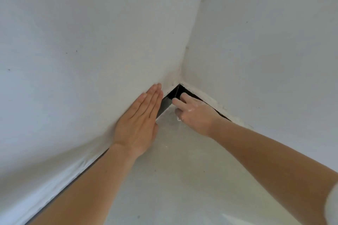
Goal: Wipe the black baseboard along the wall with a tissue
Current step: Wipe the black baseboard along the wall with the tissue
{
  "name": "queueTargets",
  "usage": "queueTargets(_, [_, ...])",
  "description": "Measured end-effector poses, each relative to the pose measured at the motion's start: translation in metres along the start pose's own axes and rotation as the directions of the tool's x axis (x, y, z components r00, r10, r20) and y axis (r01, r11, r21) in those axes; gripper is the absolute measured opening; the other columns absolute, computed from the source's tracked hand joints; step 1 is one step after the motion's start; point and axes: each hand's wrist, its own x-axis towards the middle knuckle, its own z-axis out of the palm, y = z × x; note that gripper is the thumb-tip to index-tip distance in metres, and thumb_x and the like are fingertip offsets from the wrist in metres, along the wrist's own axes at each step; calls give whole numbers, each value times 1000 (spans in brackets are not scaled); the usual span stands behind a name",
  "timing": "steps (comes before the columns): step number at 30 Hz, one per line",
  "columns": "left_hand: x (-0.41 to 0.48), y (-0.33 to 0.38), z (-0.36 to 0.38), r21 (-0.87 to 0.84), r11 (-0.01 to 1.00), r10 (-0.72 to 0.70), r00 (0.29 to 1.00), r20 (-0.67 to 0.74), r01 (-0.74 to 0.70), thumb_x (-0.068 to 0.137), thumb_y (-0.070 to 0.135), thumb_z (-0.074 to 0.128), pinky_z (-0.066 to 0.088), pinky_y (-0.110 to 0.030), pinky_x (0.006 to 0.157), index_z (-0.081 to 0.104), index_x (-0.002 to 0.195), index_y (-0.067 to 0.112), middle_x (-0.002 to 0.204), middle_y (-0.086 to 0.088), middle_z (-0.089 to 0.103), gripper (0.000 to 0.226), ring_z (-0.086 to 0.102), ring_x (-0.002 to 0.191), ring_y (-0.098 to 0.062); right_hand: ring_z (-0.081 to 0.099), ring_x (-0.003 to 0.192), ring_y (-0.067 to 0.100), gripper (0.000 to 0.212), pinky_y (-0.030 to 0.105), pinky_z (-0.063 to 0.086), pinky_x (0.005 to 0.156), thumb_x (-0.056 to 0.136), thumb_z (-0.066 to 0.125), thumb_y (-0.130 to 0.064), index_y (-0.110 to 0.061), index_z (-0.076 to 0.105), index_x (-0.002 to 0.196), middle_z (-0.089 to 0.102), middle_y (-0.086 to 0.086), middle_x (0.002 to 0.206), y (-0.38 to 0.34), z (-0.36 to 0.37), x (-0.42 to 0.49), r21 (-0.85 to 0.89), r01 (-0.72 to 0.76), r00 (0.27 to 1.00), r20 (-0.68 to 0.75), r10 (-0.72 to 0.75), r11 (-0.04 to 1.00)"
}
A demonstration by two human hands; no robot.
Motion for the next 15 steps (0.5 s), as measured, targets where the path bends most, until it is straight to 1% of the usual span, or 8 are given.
queueTargets(2, [1,2,3,24,1000,15,999,-28,-14,90,27,9,-11,-36,115,2,148,0,157,-14,-2,64,-1,145,-21,34,81,24,16,32,49,61,60,78,-3,-12,66,55,47,5,97,0,9,16,-27,69,998,10,-69,997])
queueTargets(4, [1,3,5,43,999,3,999,-47,-1,91,26,5,-11,-36,116,3,148,1,157,-13,-2,63,-1,145,-21,43,82,25,16,31,48,59,59,74,-2,-15,68,52,60,1,87,4,14,27,-82,136,988,78,-130,987])
queueTargets(5, [1,3,6,32,999,-15,998,-59,17,91,25,2,-11,-35,116,3,149,1,157,-13,-2,62,-1,145,-20,49,80,23,17,28,45,59,60,71,-4,-19,68,52,61,-3,80,7,19,29,-123,162,982,122,-147,979])
queueTargets(8, [1,6,8,-22,999,-48,995,-88,47,92,24,4,-8,-33,117,4,149,2,158,-12,0,61,0,145,-19,57,78,17,16,28,29,67,65,72,-12,-24,71,53,61,-9,67,9,26,28,-199,144,972,210,-102,969])
queueTargets(10, [2,6,7,-52,997,-59,993,-98,54,91,25,10,-6,-32,118,7,149,3,158,-12,3,62,2,145,-19,59,84,19,10,29,28,76,67,74,-16,-21,73,58,66,-6,69,4,30,20,-226,149,972,211,-101,963])
queueTargets(12, [2,6,6,-71,996,-62,992,-105,54,92,24,8,-5,-32,118,8,149,3,158,-11,4,61,4,145,-19,60,87,22,12,32,28,84,70,68,-13,-18,75,63,69,-2,74,3,31,5,-255,151,975,199,-101,955])
queueTargets(13, [2,6,5,-79,995,-64,993,-103,56,93,24,6,-5,-32,118,8,149,3,158,-11,4,60,4,145,-19,60,87,23,17,33,28,84,71,63,-8,-17,75,61,68,-1,73,4,31,-5,-265,140,978,190,-91,954])
queueTargets(15, [2,6,4,-84,995,-67,993,-99,59,93,24,0,-6,-31,118,7,149,4,158,-10,3,60,2,145,-18,58,84,23,25,33,31,79,71,56,-3,-16,72,57,64,-1,69,2,19,-23,-233,97,978,202,-50,967])
